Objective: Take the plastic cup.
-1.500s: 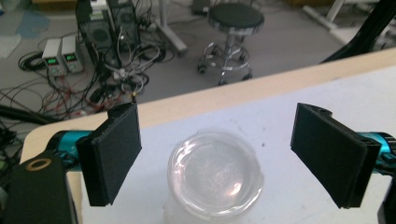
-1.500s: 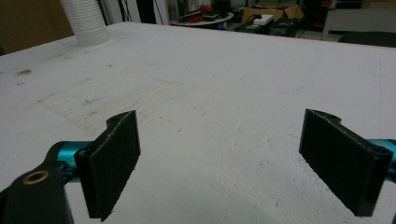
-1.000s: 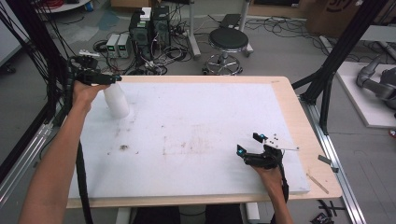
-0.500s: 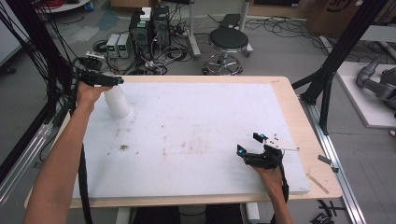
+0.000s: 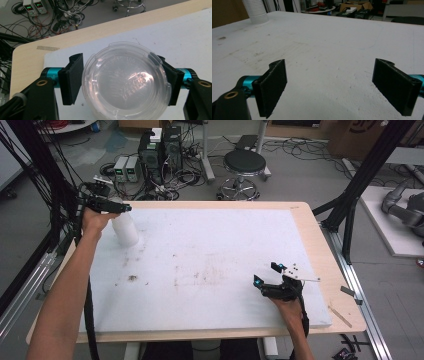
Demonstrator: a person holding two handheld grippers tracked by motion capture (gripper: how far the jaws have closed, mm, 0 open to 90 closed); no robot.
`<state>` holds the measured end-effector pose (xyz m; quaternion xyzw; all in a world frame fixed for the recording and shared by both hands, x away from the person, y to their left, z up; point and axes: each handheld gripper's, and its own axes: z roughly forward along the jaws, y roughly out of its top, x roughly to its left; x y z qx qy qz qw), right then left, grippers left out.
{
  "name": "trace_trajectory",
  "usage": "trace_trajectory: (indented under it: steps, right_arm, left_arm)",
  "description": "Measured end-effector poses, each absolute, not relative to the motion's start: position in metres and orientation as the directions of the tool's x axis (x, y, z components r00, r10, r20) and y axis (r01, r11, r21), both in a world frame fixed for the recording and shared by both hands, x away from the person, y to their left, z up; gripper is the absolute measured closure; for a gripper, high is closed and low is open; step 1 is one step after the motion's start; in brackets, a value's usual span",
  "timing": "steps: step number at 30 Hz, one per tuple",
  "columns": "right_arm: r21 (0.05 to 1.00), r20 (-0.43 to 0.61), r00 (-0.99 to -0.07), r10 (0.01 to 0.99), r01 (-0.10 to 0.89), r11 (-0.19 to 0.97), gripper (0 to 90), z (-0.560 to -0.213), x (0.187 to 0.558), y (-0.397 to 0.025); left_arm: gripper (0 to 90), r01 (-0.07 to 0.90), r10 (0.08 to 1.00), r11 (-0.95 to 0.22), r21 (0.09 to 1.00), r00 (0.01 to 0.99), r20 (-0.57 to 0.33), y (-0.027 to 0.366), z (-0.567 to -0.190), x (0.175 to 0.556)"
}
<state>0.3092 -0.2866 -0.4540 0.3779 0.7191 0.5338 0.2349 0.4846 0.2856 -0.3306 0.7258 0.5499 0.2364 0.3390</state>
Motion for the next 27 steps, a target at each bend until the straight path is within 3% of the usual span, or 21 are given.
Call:
trace_trajectory:
  steps: [8, 27]
  right_arm:
    - [0.946, 0.062, -0.602, 0.796, 0.29, 0.145, 12.5, -0.4539, 0.3096, -0.2868]
    - [0.945, 0.058, -0.601, 0.797, 0.291, 0.152, 12.5, -0.454, 0.3099, -0.2863]
  left_arm:
    - [37.0, 0.633, 0.956, -0.169, 0.756, 0.291, -0.03, 0.2853, -0.3295, 0.4834]
    - [38.5, 0.6, 0.957, -0.153, 0.786, 0.289, -0.035, 0.2866, -0.3208, 0.4777]
